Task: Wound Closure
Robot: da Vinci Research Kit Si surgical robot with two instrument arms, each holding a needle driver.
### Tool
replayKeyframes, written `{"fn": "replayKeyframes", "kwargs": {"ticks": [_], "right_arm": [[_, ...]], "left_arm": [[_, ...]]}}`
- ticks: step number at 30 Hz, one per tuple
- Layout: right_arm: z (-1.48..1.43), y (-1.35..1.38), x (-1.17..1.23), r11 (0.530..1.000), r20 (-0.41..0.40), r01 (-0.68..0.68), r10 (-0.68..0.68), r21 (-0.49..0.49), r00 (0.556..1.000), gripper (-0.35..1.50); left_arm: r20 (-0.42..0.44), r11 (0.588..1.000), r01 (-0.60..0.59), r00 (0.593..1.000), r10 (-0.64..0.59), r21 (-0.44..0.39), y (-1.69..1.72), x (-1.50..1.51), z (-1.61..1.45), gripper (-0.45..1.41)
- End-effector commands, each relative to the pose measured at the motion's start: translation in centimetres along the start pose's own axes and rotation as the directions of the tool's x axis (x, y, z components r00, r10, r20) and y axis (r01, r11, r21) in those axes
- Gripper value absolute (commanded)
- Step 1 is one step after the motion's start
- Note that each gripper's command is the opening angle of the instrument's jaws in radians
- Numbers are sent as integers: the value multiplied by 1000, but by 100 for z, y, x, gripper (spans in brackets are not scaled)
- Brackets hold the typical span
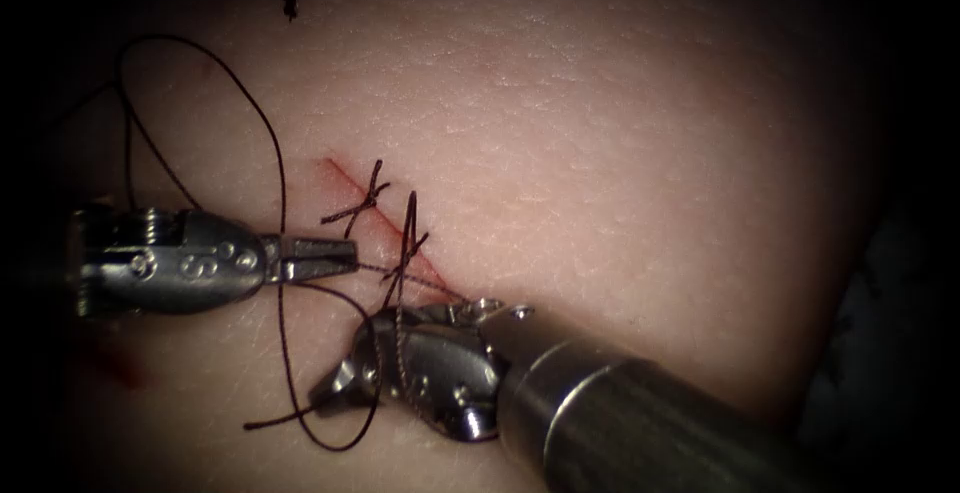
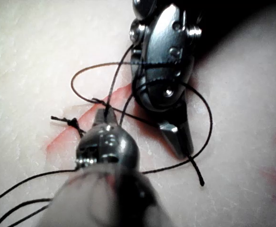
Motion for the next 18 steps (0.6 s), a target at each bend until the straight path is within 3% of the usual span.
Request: {"fn": "replayKeyframes", "kwargs": {"ticks": [1,7,10,18], "right_arm": [[5,2,-3,1000,1,-1,1,3,1000,-35],[-22,5,-13,998,11,-55,55,-39,998,-35],[-58,12,-18,990,-55,-103,98,-94,994,-35],[-98,19,-26,977,-141,-154,134,-147,981,-35]], "left_arm": [[-1,1000,7,1000,-7,-3,5,-4,8,-45],[2,1000,1,1000,-1,-5,10,-8,8,-45],[1,1000,-8,1000,8,-20,23,-14,11,-45],[17,999,-11,1000,12,-52,45,-37,3,-45]]}}
